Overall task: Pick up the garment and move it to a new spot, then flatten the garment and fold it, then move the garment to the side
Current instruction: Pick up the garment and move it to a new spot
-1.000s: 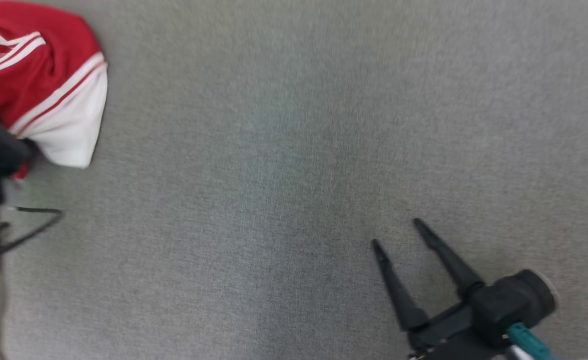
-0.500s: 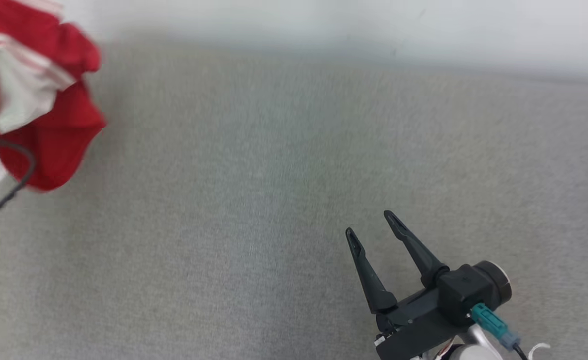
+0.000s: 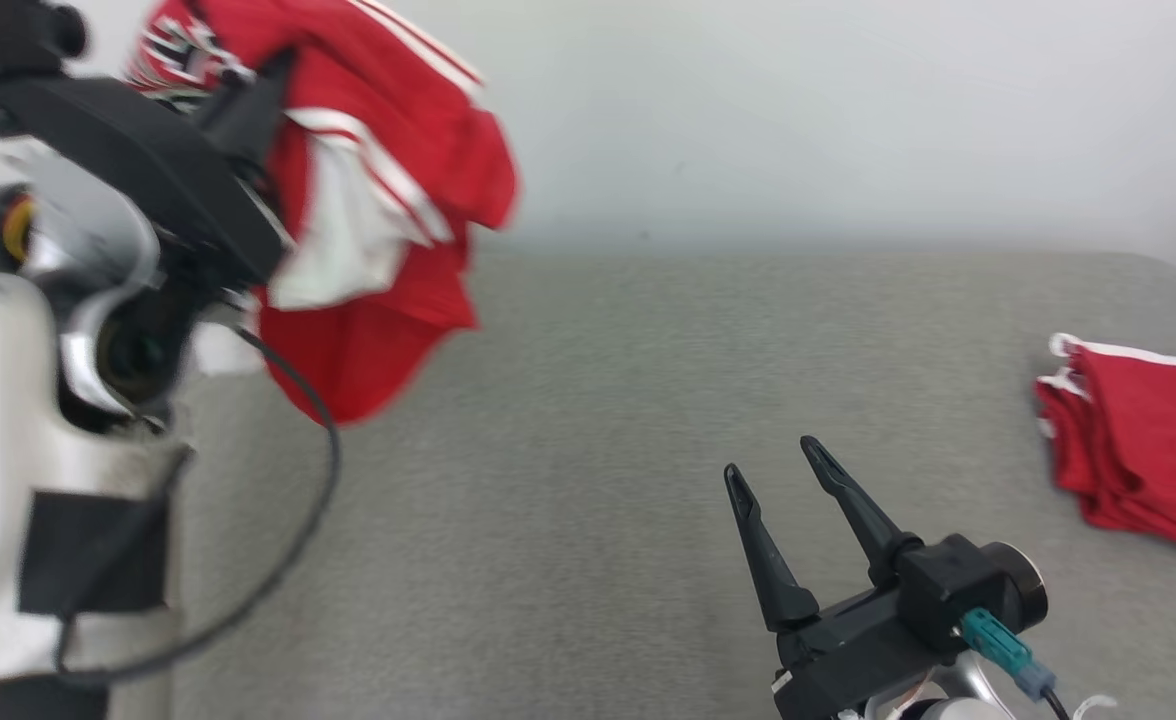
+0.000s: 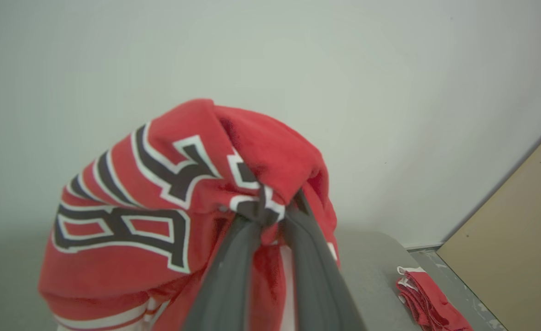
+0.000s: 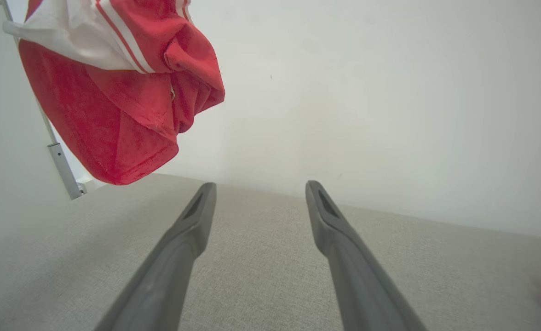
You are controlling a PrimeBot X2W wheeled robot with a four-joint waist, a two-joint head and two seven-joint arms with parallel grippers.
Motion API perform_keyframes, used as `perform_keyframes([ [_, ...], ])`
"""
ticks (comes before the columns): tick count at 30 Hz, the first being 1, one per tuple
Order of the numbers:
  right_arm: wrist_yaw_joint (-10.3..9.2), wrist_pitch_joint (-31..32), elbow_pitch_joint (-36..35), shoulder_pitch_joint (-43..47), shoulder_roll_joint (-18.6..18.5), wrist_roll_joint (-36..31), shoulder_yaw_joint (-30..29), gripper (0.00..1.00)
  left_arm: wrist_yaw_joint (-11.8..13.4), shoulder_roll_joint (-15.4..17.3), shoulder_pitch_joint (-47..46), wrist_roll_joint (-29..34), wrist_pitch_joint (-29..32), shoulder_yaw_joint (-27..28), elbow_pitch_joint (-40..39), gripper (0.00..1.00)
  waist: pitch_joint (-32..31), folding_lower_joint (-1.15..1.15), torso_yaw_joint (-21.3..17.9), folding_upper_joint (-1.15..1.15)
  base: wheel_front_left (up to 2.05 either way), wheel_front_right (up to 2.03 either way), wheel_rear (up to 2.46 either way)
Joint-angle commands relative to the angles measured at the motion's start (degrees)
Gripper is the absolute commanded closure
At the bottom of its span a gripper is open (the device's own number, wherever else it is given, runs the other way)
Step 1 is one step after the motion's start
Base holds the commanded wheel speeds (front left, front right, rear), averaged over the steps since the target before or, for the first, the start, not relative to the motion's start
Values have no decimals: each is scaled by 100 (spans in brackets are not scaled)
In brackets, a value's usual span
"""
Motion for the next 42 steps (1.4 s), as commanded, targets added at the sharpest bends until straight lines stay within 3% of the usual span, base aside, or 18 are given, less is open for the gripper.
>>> perform_keyframes([
  [1, -12, 38, -55, 14, 7, -69, -43, 0, 10, -136, 232, -100, 40, -78, -229, 100, -165, 1, -868, 1, 0, 0, 0],
  [6, -13, 82, -151, 27, 9, -44, -46, 0, 66, -415, 989, -74, 41, -421, -954, 100, -47, 1, -1494, 1, 0, 0, 0],
  [11, -13, 106, -194, 71, 12, -36, -62, 0, 117, -550, 1698, 22, -90, -780, -1012, 100, 34, 1, -1866, 1, 0, 0, 0],
  [19, -13, 83, -233, -26, 14, 42, 17, 0, 267, -629, 2460, 761, -622, -1511, 46, 100, 265, 1, -2237, 1, 0, 0, 0],
  [20, -13, 67, -227, -31, 15, 44, 17, 0, 272, -629, 2468, 860, -737, -1585, 198, 95, 287, 1, -2240, 1, 0, 0, 0],
  [21, -13, 51, -215, -35, 14, 45, 13, 0, 265, -634, 2479, 966, -840, -1666, 356, 9, 302, 1, -2235, 1, 0, 0, 0],
  [22, -13, 40, -208, -33, 14, 48, -2, 0, 282, -639, 2469, 1073, -961, -1723, 474, 0, 318, 1, -2213, 1, 0, 0, 0],
  [30, -13, 30, -181, 40, 12, 28, -129, 0, 222, -651, 2319, 1354, -1714, -1944, 724, 0, 292, 1, -1707, 1, 0, 0, 0],
  [42, -13, 59, -293, 305, 11, -156, -758, 0, 392, -245, 3373, 1482, -3338, -1510, -349, 0, 17, 1, -620, 1, 0, 0, 0],
])
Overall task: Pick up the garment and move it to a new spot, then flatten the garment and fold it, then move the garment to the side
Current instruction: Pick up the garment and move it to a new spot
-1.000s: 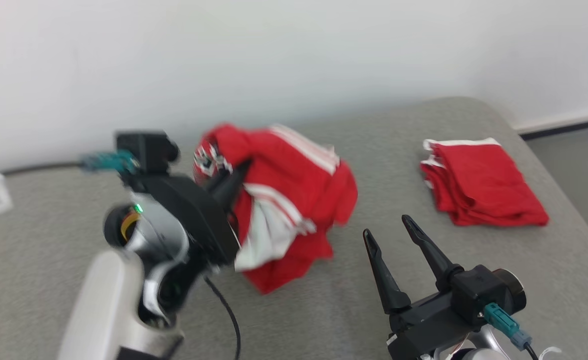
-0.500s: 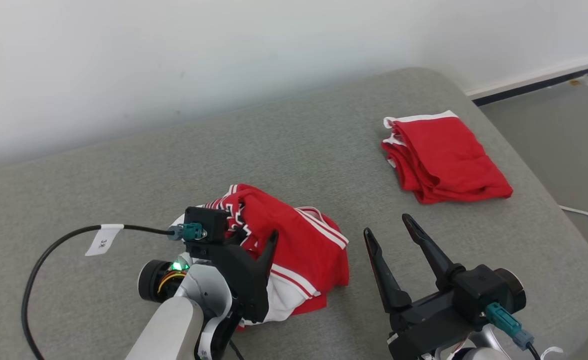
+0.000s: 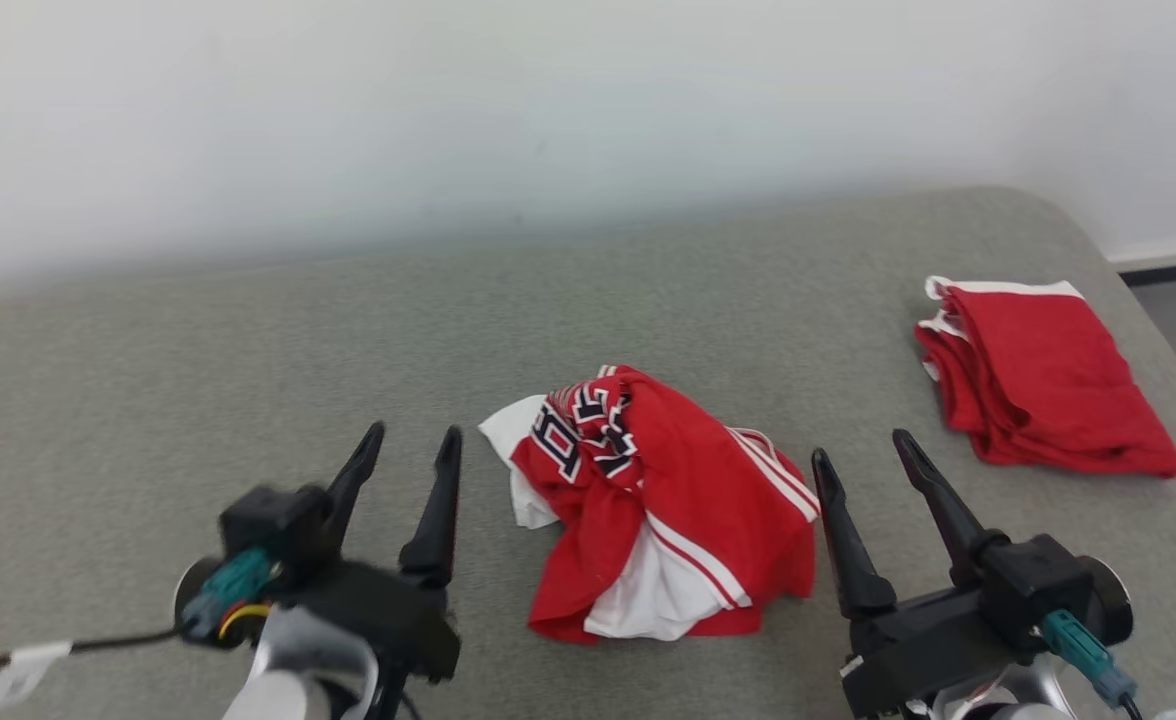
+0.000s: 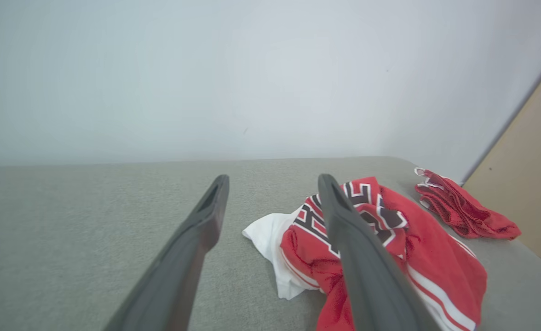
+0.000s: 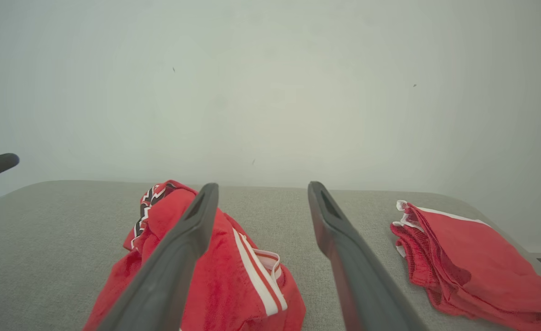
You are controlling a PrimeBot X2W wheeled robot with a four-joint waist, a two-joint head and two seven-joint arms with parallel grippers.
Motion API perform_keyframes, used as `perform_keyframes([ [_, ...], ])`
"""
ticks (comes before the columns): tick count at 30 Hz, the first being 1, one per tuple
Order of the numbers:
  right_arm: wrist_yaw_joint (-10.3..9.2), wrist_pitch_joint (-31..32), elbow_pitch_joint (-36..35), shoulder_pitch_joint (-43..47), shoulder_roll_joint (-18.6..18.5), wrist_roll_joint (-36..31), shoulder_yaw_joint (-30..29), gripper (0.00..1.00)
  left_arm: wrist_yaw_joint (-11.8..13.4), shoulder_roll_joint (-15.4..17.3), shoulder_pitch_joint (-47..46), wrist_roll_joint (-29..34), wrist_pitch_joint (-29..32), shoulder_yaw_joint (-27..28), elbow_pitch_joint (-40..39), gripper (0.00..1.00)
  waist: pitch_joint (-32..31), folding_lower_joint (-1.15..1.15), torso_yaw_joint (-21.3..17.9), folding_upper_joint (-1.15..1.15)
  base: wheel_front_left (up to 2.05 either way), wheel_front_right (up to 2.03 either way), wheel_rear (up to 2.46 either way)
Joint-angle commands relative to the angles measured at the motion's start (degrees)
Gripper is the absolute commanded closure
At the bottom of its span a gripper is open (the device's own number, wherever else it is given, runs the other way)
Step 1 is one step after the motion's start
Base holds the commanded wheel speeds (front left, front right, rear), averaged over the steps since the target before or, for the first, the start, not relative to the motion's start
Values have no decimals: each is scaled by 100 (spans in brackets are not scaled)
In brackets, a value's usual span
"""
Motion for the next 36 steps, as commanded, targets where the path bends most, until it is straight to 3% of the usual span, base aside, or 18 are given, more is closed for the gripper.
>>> perform_keyframes([
  [1, -13, -59, -12, 133, 1, -31, -106, 0, 35, 72, 342, -20, -321, 107, -111, 0, -220, 0, 513, 0, 0, 0, 0],
  [7, -13, -341, 233, 247, -7, 19, -463, 0, 131, 138, 1340, -95, -1562, 530, -369, 0, -414, 0, 715, 0, 0, 0, 0],
  [11, -13, -573, 494, 331, 3, 138, -689, 0, 151, 188, 1857, 46, -1883, 781, -345, 0, -479, 0, 800, 0, 0, 0, 0],
  [24, -13, -1048, 1361, 450, -3, -56, -891, 0, -310, -215, 2517, 669, -1931, 1731, -331, 0, -460, 0, 808, 0, 0, 0, 0],
  [36, -13, -1120, 1505, 332, -2, 1, -798, 0, -610, -427, 2439, 982, -1932, 1907, -182, 0, -430, 0, 765, 0, 0, 0, 0],
])
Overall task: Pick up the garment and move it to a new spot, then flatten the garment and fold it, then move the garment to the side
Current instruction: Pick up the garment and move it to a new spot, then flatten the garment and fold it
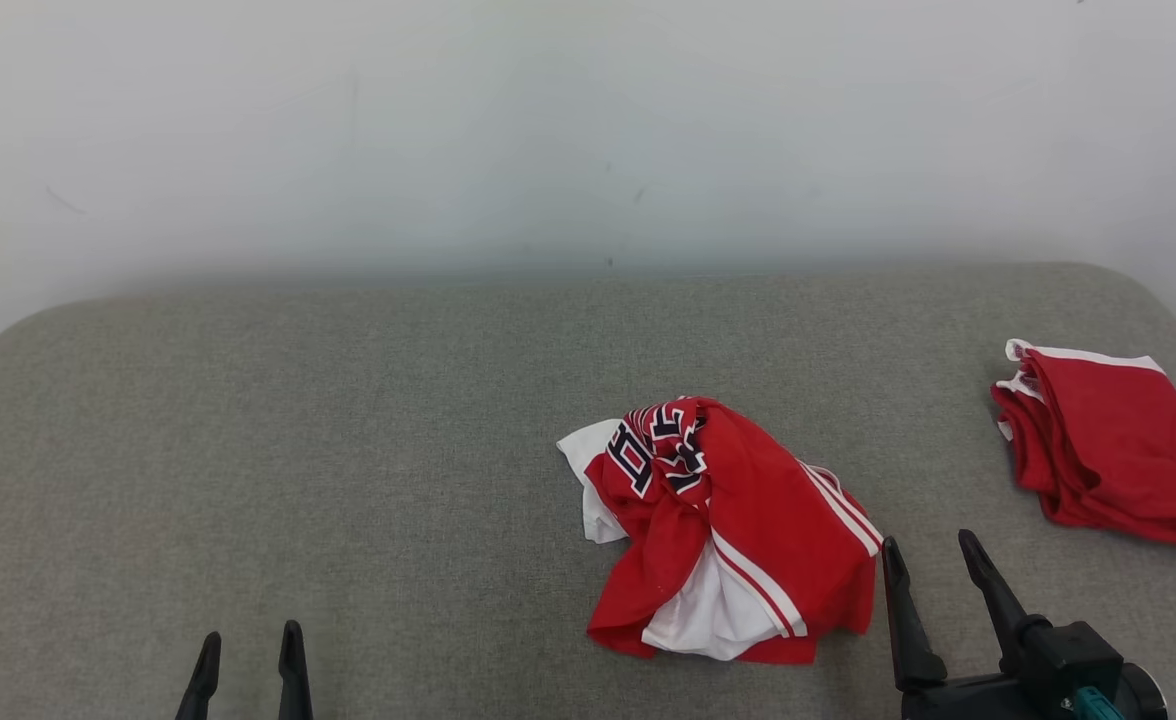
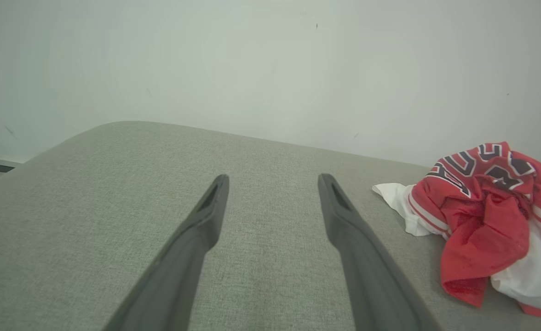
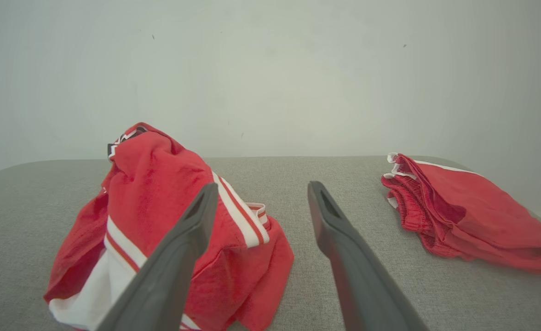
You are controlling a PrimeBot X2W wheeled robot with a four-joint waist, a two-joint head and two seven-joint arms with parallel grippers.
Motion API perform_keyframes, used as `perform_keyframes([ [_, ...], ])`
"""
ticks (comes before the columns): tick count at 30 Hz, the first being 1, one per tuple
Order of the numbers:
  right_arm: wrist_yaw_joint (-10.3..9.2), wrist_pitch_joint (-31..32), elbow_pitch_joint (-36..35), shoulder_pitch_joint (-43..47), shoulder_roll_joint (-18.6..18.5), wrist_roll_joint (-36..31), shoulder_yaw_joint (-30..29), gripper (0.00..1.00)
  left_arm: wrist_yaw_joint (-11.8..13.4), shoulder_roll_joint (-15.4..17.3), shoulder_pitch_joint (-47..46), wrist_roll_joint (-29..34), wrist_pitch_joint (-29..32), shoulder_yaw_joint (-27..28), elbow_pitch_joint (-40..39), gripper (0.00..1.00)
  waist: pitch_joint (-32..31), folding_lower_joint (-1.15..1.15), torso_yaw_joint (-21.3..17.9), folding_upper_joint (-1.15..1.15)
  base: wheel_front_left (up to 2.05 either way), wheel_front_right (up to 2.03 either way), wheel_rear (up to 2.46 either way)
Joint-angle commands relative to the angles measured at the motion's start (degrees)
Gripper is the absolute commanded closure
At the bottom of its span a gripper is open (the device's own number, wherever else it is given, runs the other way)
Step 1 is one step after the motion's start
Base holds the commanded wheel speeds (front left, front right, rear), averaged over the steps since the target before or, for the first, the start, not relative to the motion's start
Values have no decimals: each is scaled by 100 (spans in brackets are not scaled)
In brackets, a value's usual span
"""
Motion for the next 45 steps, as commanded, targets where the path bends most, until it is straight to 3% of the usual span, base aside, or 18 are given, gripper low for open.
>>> perform_keyframes([
  [1, -13, -15, 12, -64, -4, 37, 16, 0, -33, -32, 14, 34, -19, 25, 40, 0, -1, 0, -10, 0, 0, 0, 0],
  [21, -13, 24, 67, -142, -4, 26, 147, 0, -172, -91, -72, 132, -19, -44, 183, 0, 35, 0, -100, 0, 0, 0, 0],
  [27, -13, 40, 13, -194, -5, 17, 246, 0, -190, -34, -262, -5, -19, -621, 370, 0, 105, 0, -327, 0, 0, 0, 0],
  [36, -13, 66, -39, -277, -5, 55, 360, 0, -188, 294, -1306, -216, 199, -2352, 1189, 0, 327, 0, -1014, 0, 0, 0, 0],
  [45, -13, 0, -36, -315, -2, 74, 304, 0, 7, 296, -2036, -62, 668, -2540, 2221, 0, 514, 0, -1606, 0, 0, 0, 0],
])
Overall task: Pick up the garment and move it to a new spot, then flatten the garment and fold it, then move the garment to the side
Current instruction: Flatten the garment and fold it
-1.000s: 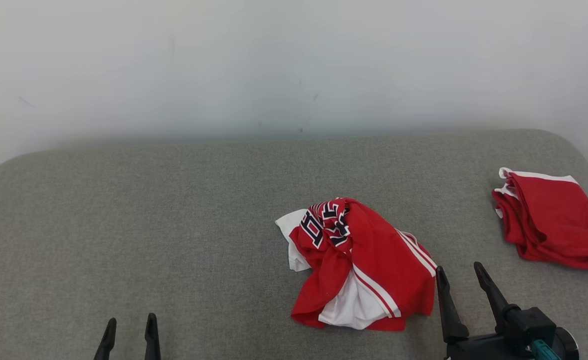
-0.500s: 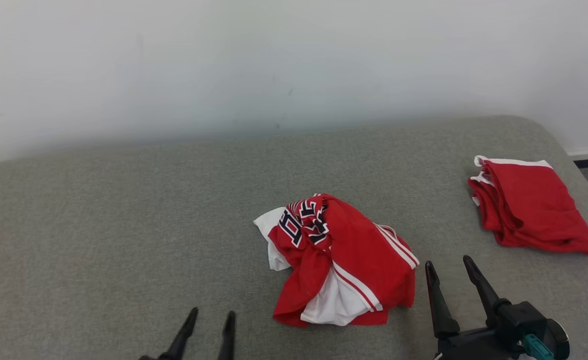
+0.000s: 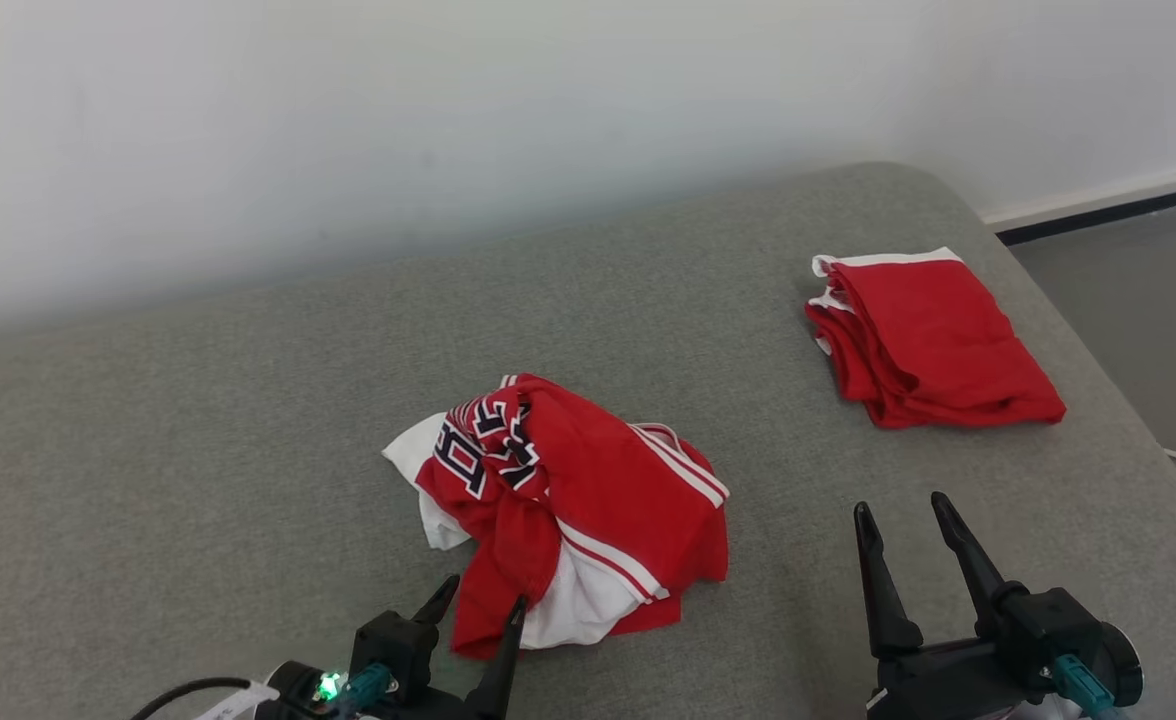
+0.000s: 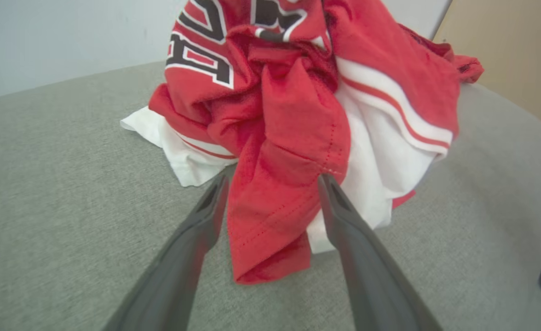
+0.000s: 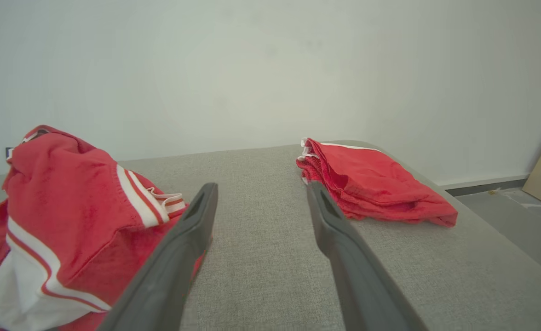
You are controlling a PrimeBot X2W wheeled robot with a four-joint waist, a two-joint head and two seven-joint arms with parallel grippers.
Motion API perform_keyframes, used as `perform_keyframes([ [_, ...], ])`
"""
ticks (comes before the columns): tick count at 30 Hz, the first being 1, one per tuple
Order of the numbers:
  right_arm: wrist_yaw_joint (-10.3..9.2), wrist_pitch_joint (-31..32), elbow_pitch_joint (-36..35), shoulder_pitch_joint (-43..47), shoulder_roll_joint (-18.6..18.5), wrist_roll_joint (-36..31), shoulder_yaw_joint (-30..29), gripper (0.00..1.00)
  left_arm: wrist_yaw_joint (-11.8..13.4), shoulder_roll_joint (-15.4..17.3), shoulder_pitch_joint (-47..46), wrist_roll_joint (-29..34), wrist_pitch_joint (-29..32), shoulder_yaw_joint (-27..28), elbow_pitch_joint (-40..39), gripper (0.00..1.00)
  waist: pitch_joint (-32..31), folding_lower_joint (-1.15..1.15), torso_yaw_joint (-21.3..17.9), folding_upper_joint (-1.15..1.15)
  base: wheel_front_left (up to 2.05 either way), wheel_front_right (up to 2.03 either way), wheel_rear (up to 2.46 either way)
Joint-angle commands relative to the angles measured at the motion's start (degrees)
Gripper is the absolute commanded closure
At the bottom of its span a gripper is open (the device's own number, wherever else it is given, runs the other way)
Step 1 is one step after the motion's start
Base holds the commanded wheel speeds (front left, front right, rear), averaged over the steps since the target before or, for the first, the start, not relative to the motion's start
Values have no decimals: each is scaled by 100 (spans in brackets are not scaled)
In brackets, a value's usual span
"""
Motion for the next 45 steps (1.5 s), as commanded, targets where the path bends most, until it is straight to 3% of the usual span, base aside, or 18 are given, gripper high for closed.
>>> perform_keyframes([
  [1, -13, -44, -4, 8, 0, 30, -9, 0, 11, 14, -73, -7, 66, -5, 112, 0, 154, 0, -273, -1, 0, 0, 0],
  [5, -13, -63, 29, 20, -1, 56, -48, 0, 19, 29, -108, -139, 212, 34, 291, 0, 155, 0, -306, -1, 0, 0, 0],
  [6, -13, -71, 37, 19, 0, 63, -43, 0, 6, 25, -112, -165, 248, 29, 314, 13, 151, 0, -298, -1, 0, 0, 0],
  [7, -13, -75, 50, 14, 1, 72, -29, 0, -4, 19, -119, -200, 269, 22, 333, 16, 142, 0, -283, -1, 0, 0, 0],
  [10, -13, -87, 80, -30, -2, 83, 25, 0, 35, 28, -139, -201, 277, 3, 371, 7, 121, 0, -241, -1, 0, 0, 0],
  [12, -13, -93, 100, -66, -1, 88, 61, 0, 60, 35, -172, -163, 290, -25, 420, 11, 110, 0, -218, -1, 0, 0, 0],
  [13, -13, -96, 109, -84, -1, 84, 72, 0, 100, 44, -196, -135, 272, -24, 444, 48, 106, 0, -207, -1, 0, 0, 0],
  [15, -13, -102, 118, -95, -2, 75, 82, 0, 150, 33, -250, -100, 220, -24, 508, 100, 92, 0, -184, -1, 0, 0, 0],
  [27, -13, -106, 195, -120, -2, 26, 91, 0, 397, -9, -1179, 36, -510, 191, -108, 100, 15, 0, -86, -1, 0, 0, 0],
  [39, -13, -129, 218, -124, -2, 151, 174, 0, 26, -229, -3818, 492, -173, -347, -935, 100, -15, 0, -176, -1, 0, 0, 0],
  [45, -13, -141, 249, -136, -2, 216, 237, 0, 111, -347, -4769, 347, -190, -369, -1007, 100, 13, 0, -293, -1, 0, 0, 0],
])
